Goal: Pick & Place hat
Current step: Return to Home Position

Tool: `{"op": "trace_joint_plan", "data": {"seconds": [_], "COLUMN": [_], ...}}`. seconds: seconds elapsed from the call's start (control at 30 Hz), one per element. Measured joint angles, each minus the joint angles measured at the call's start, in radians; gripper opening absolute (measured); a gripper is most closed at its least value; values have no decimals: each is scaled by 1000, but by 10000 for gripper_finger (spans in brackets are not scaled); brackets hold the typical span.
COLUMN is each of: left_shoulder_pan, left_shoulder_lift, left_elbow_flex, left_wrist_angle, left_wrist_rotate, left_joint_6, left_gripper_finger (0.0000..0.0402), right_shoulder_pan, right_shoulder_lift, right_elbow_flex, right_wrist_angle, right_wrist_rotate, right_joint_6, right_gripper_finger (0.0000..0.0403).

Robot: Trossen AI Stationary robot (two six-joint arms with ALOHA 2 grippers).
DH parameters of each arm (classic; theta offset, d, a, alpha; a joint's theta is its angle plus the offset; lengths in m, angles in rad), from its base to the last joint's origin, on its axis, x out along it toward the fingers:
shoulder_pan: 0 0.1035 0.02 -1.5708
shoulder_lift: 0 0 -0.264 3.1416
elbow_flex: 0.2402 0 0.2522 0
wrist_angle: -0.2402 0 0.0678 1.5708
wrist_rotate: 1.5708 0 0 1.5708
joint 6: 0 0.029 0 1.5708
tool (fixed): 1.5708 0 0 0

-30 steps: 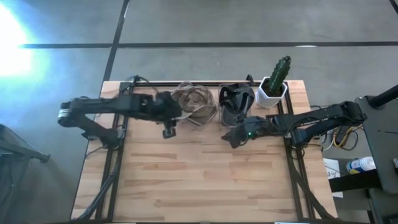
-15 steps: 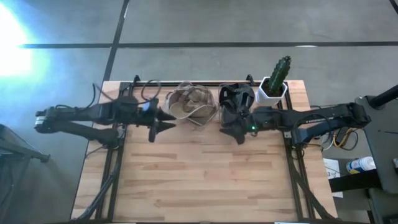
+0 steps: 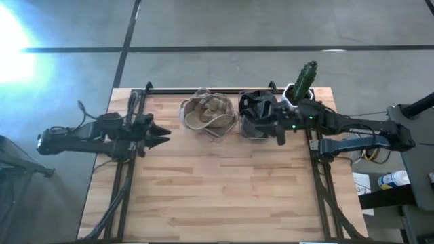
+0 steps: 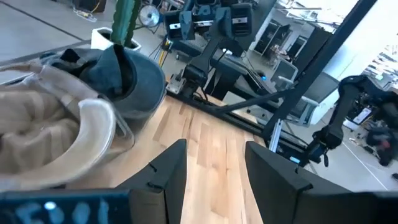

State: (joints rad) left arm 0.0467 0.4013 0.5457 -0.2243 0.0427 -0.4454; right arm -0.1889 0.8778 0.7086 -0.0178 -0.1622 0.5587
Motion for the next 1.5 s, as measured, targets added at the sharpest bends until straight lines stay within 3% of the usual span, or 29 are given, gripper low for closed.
{"op": "trace_joint_plan", "data": {"seconds": [0.17,0.33,0.57,0.73,0.83,1.0,1.17,1.5], "left_shoulder_pan": [0,0,0,0,0,0,0,0], "left_shoulder_lift": [-138,-245,-338,-357,-355,-353,-352,-356], "left_elbow_flex": [-9,-55,-162,-229,-277,-367,-454,-444], "left_wrist_angle": [-172,-201,-190,-65,-36,-35,-19,-26], "left_wrist_rotate": [29,30,28,20,14,11,11,8], "left_joint_6": [-43,-17,-4,-4,-8,-10,-12,-11], "left_gripper_finger": [156,156,156,156,156,156,156,156], "right_shoulder_pan": [-11,-10,-5,-5,-5,-5,-5,-5], "right_shoulder_lift": [-157,-307,-455,-515,-534,-542,-534,-526], "right_elbow_flex": [-114,-260,-457,-575,-628,-700,-699,-699], "right_wrist_angle": [-58,-8,259,481,524,506,326,55], "right_wrist_rotate": [-4,-5,-6,-26,-23,-23,-22,-19], "right_joint_6": [13,74,92,63,68,71,69,69], "right_gripper_finger": [194,194,194,194,194,194,194,194]}}
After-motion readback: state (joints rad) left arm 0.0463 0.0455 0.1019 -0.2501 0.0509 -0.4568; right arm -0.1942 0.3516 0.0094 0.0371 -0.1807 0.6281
